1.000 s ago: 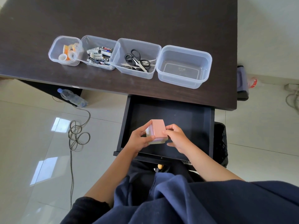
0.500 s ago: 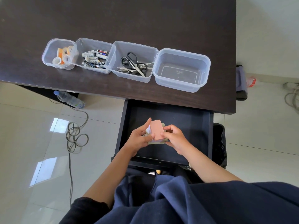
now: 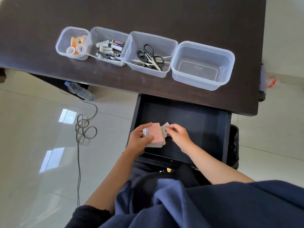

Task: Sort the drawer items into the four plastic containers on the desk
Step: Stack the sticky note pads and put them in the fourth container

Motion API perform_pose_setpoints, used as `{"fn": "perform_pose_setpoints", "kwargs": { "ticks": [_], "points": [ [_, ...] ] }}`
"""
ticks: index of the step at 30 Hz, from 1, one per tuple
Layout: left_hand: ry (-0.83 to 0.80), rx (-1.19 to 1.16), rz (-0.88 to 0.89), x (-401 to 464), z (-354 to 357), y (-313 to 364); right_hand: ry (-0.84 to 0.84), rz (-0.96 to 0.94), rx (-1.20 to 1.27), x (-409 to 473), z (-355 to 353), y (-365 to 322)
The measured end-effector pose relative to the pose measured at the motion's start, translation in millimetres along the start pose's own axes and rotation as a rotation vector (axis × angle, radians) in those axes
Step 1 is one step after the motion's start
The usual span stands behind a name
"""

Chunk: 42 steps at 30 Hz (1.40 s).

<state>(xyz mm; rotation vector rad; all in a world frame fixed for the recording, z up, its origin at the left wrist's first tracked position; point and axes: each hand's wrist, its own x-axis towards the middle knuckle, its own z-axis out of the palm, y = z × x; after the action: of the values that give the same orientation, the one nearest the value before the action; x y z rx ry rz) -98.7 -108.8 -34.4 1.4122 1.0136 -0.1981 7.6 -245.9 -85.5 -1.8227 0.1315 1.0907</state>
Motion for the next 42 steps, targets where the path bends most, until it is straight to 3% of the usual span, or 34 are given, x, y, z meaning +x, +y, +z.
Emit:
{"fn": "perform_pose_setpoints", "kwargs": {
  "ticks": [3, 8, 11, 21, 31, 37, 42],
  "points": [
    [0.027, 0.045, -0.004, -7, -13, -5, 0.094, -0.071, -0.173, 17, 4, 6],
    [0.059, 0.019, -0.013, -19, -28, -13, 0.093, -0.094, -0.652, 38, 12, 15],
    [0.048, 0.023, -0.006, -24, -34, -18, 0.163, -0.088, -0.74, 39, 19, 13],
    [-0.087, 0.119, 0.027, -7, -38, -11, 0.218, -0.074, -0.173, 10, 15, 7],
    [-0.266, 0.364, 0.185, 38, -41, 33, 0.424, -0.258, -0.141, -38, 20, -40],
    [-0.398, 0.423, 0.282, 46, -39, 56, 0.388, -0.244, -0.11, -45, 28, -63],
    [-0.469, 0.306, 0.28, 50, -54, 63, 0.169, -0.22, 0.066, -47, 24, -76]
  ]
}}
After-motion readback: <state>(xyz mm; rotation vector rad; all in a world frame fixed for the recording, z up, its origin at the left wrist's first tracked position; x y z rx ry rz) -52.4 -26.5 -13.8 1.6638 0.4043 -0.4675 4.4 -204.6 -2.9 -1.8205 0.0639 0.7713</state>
